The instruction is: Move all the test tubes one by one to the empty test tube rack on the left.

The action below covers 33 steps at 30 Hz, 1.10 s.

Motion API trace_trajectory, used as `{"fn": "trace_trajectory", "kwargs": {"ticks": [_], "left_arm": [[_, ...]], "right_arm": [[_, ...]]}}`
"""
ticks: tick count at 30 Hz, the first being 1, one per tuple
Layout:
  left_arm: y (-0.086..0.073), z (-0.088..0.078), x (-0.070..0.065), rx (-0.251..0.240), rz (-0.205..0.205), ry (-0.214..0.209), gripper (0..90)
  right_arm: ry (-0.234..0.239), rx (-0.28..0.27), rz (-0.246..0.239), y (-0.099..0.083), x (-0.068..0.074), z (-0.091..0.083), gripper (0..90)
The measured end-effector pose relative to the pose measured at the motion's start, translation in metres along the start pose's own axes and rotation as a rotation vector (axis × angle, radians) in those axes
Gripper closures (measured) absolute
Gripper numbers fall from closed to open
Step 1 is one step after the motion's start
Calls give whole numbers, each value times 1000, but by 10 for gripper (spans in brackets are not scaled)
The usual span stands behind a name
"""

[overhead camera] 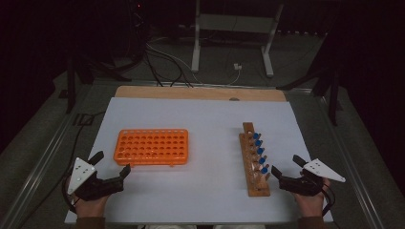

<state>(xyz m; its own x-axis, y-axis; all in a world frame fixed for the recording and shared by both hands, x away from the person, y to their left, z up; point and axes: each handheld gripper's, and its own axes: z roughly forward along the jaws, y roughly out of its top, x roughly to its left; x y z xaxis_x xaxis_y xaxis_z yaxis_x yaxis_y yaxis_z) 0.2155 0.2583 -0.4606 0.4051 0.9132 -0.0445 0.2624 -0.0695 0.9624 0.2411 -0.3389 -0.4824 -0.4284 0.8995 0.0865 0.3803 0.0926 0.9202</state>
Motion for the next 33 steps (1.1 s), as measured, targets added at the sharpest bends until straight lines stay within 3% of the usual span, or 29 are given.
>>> {"fn": "trace_trajectory", "kwargs": {"ticks": [12, 23, 33], "left_arm": [[0, -1, -1, -7, -4, -3, 3], [-2, -2, -4, -8, -11, -11, 4], [-3, -2, -4, -9, -17, -4, 4]], "right_arm": [[20, -21, 14, 5, 2, -5, 22], [66, -75, -43, 27, 18, -18, 25], [144, -102, -107, 38, 33, -23, 28]]}}
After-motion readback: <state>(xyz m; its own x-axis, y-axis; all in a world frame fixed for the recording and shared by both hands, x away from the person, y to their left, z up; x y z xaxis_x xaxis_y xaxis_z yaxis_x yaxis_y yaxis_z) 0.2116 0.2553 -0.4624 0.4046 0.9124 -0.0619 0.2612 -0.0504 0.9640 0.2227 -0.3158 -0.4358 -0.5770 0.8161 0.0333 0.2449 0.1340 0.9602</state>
